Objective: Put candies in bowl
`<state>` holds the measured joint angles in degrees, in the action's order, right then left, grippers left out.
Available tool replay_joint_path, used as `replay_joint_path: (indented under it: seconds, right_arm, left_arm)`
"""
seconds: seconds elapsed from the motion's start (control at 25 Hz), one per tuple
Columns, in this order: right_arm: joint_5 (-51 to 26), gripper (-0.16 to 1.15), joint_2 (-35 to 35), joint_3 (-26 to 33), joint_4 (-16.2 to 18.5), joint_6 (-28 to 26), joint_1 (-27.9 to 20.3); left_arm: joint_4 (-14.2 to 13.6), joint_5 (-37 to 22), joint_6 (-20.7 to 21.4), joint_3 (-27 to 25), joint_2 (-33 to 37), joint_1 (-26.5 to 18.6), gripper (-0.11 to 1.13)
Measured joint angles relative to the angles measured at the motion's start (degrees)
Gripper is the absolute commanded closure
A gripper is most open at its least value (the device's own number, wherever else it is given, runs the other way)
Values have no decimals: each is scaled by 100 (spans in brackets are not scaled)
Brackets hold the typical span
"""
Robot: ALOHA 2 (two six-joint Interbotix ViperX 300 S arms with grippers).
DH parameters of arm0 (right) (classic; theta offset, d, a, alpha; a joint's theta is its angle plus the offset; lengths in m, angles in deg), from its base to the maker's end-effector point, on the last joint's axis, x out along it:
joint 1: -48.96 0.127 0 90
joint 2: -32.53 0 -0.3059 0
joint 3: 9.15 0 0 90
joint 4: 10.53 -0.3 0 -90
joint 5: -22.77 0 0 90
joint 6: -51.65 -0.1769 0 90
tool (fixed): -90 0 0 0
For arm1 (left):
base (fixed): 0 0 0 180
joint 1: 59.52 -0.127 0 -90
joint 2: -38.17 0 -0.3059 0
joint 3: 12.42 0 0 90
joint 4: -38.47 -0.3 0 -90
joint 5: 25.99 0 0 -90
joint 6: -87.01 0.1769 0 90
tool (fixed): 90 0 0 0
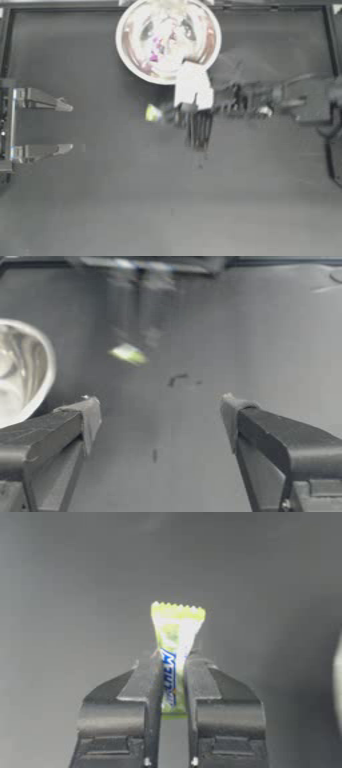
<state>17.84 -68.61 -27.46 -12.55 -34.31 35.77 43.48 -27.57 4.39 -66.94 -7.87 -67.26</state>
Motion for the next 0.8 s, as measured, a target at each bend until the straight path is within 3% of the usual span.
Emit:
replay_joint_path:
  seconds: [0.4,0.6,0.8]
  right_arm:
    - [835,55,70,-79,299,35,-1274]
    - [1354,55,-290,-70,387,35,-1863]
    - [1538,54,-791,132,431,35,-2162]
  left_arm:
    - [62,0,0,0,-9,0,1]
    - [88,0,0,0,0,0,1]
    - [123,0,0,0,-9,0,1]
